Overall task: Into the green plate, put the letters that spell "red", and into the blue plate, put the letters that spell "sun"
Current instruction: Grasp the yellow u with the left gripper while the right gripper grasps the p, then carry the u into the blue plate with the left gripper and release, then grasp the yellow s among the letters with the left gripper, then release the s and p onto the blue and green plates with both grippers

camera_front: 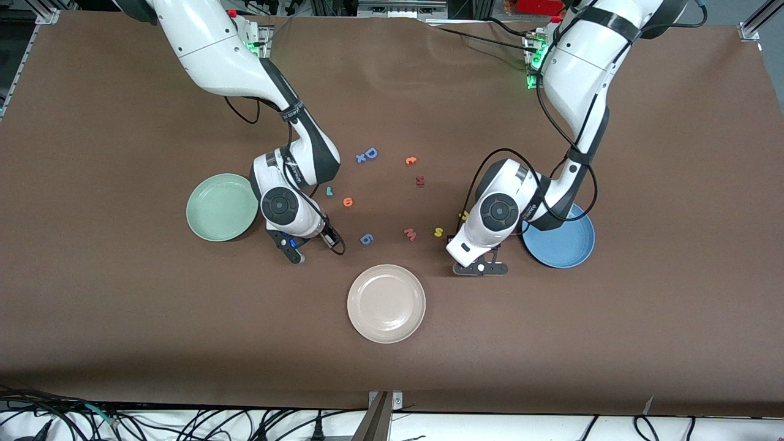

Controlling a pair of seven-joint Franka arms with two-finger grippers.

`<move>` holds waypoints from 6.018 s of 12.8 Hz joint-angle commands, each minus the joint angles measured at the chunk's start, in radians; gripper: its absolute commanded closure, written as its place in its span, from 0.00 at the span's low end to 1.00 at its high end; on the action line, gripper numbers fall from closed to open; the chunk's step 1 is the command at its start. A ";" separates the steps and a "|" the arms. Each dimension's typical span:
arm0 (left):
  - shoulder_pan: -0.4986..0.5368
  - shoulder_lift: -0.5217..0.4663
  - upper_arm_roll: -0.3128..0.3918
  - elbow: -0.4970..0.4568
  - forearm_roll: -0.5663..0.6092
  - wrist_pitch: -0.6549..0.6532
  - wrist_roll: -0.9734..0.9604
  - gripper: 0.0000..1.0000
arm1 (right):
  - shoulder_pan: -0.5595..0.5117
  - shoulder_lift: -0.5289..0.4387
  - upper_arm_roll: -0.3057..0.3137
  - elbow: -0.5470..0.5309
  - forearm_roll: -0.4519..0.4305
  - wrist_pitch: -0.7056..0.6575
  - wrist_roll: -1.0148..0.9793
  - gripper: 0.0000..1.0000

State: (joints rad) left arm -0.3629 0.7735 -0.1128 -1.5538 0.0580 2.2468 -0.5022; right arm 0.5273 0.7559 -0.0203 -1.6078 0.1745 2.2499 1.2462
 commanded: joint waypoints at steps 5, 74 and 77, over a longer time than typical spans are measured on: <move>0.083 -0.121 -0.001 0.001 0.029 -0.173 0.126 1.00 | 0.010 -0.009 -0.012 -0.061 0.013 0.002 -0.042 0.43; 0.317 -0.219 -0.136 -0.184 0.126 -0.256 0.521 0.88 | -0.029 -0.229 -0.157 -0.086 0.003 -0.338 -0.434 1.00; 0.390 -0.282 -0.137 -0.335 0.135 -0.154 0.602 0.88 | -0.029 -0.285 -0.301 -0.127 0.003 -0.420 -0.774 1.00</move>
State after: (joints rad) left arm -0.0238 0.5780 -0.2322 -1.7434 0.1604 2.0124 0.0464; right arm 0.4985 0.5133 -0.2581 -1.6786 0.1731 1.8542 0.6438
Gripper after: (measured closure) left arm 0.775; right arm 0.718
